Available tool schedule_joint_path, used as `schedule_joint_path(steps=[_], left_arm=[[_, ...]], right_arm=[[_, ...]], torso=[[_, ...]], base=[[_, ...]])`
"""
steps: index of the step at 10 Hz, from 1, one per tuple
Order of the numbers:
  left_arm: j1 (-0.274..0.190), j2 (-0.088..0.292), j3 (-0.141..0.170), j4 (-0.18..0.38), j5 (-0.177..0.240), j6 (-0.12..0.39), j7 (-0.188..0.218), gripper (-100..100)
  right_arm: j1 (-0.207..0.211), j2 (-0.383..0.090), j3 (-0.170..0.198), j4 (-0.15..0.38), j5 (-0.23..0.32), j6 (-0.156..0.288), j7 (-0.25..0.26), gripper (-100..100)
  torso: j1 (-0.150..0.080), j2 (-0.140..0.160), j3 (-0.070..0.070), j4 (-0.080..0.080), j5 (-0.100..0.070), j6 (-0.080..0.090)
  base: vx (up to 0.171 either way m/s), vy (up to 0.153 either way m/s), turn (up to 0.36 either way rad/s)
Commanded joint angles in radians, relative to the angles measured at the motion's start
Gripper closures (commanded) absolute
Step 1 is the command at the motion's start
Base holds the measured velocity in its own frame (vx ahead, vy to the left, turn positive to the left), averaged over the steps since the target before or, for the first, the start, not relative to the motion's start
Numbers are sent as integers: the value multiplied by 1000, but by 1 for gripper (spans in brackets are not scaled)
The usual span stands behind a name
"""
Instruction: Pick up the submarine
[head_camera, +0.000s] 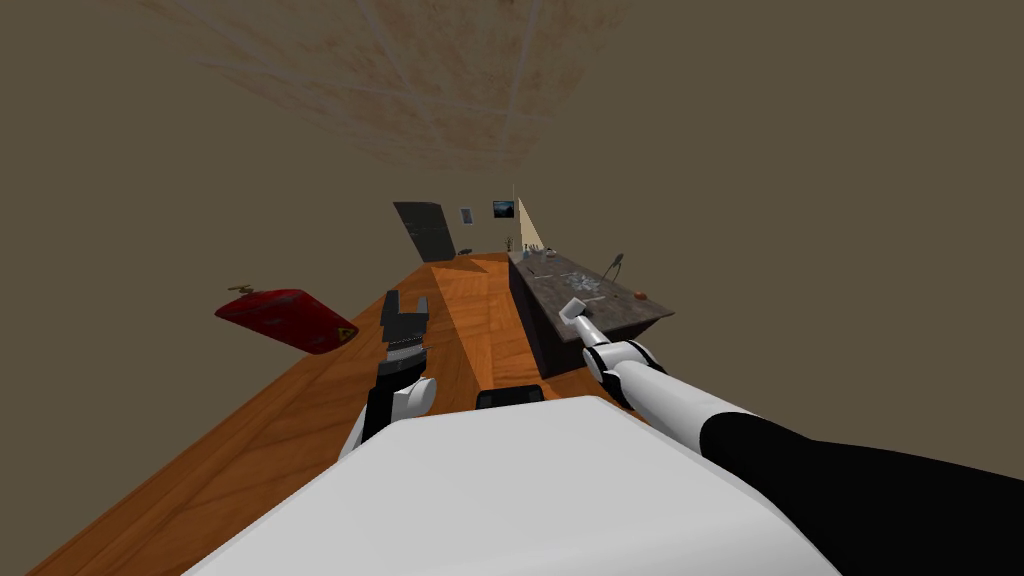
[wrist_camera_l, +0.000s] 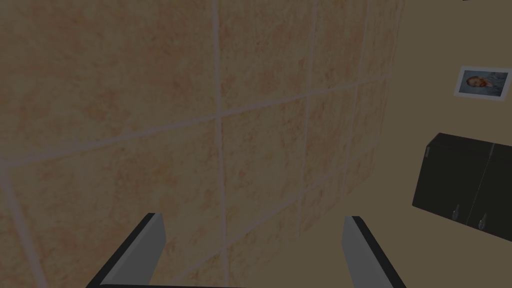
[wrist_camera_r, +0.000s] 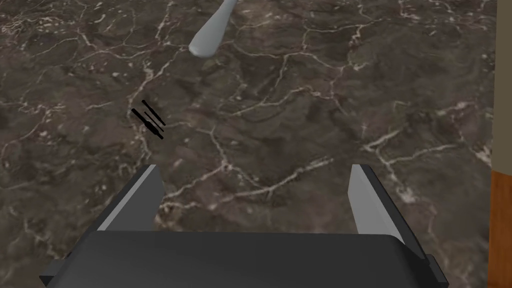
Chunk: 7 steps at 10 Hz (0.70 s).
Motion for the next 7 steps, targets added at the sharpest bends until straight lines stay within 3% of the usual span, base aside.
schedule_joint_path(steps=[1, 2, 3, 4, 6, 7], left_arm=[[0, 0, 0, 0, 0, 0, 0, 0], [0, 0, 0, 0, 0, 0, 0, 0], [0, 0, 0, 0, 0, 0, 0, 0], [0, 0, 0, 0, 0, 0, 0, 0], [0, 0, 0, 0, 0, 0, 0, 0], [0, 0, 0, 0, 0, 0, 0, 0]], right_arm=[[-38, -11, 2, 50, -50, -20, 1, -100], [-38, -11, 2, 52, -69, -20, 1, -100], [-71, -21, 5, 96, -103, -34, -2, -100], [-71, -21, 5, 97, -115, -34, -2, -100], [-132, -41, 10, 165, -184, -60, -9, -100], [-132, -41, 10, 177, -194, -60, -9, -100]], torso=[[0, 0, 0, 0, 0, 0], [0, -1, 0, 0, 0, 0], [0, 0, 0, 0, 0, 0], [0, -1, 0, 0, 0, 0], [0, 0, 0, 0, 0, 0], [0, -2, -1, 0, 0, 0]], base=[[69, 2, 15], [58, 9, 11], [75, 6, 15], [57, 4, 11], [80, 0, 17], [70, -6, 10]])
